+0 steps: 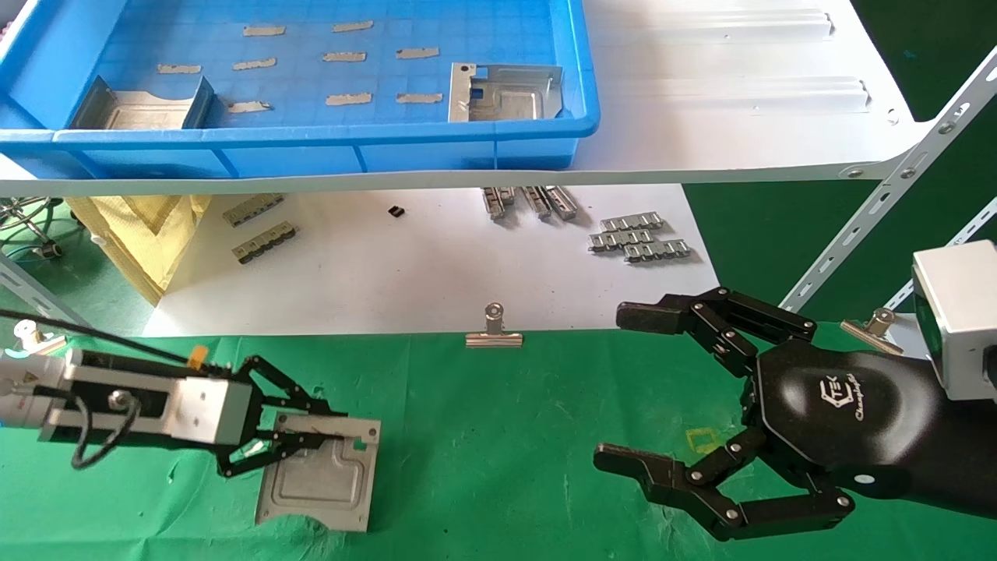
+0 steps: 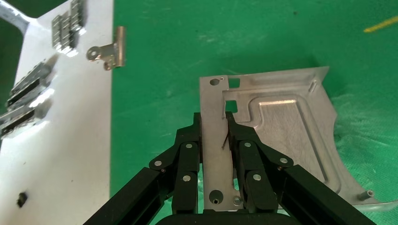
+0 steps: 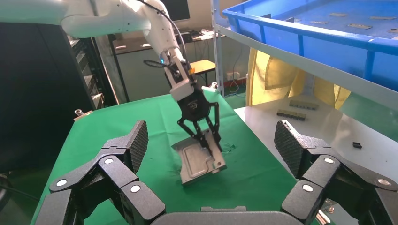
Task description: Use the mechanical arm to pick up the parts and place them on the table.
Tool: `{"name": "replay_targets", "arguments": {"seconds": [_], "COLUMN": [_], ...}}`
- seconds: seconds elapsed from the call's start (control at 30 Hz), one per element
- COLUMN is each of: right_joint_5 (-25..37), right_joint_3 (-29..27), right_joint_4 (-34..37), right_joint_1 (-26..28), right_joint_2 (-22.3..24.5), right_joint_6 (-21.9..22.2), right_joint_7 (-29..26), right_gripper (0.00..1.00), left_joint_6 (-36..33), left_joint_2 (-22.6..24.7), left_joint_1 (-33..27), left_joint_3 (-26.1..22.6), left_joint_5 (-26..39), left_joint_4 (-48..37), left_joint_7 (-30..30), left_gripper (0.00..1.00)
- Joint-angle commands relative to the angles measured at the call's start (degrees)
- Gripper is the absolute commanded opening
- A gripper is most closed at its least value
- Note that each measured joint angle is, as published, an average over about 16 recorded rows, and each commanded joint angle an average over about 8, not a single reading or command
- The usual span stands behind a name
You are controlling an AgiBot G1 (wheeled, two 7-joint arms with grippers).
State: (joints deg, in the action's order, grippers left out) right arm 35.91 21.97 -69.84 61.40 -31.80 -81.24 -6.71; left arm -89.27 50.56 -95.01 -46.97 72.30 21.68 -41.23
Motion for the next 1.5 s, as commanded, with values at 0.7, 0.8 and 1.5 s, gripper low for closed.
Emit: {"name": "replay_targets", "arguments": {"seconds": [0.7, 0.8, 1.5], "right_joint_5": [0.0, 0.0, -0.01], "right_joint_3": [0.0, 0.0, 0.0], "right_joint_4": [0.0, 0.0, 0.02], "right_joint_1": [0.0, 0.0, -0.01], "right_joint_2": [0.0, 0.0, 0.0], "right_joint_6": [0.0, 0.0, 0.01], "right_joint_7": [0.0, 0.0, 0.0], "right_gripper": [1.0, 1.0, 1.0], "left_joint_6": [-1.4, -1.92, -2.36], "left_joint_2": [1.81, 1.51, 0.29], "left_joint_1": [-3.91, -3.61, 0.41], "left_joint_3": [-0.76, 0.35, 4.44], "left_joint_5": [-0.62, -2.96, -11.12], "left_joint_4": [-15.43, -16.01, -16.01], "left_joint_7": [-8.37, -6.16, 3.37], "left_gripper": [1.0, 1.0, 1.0]}}
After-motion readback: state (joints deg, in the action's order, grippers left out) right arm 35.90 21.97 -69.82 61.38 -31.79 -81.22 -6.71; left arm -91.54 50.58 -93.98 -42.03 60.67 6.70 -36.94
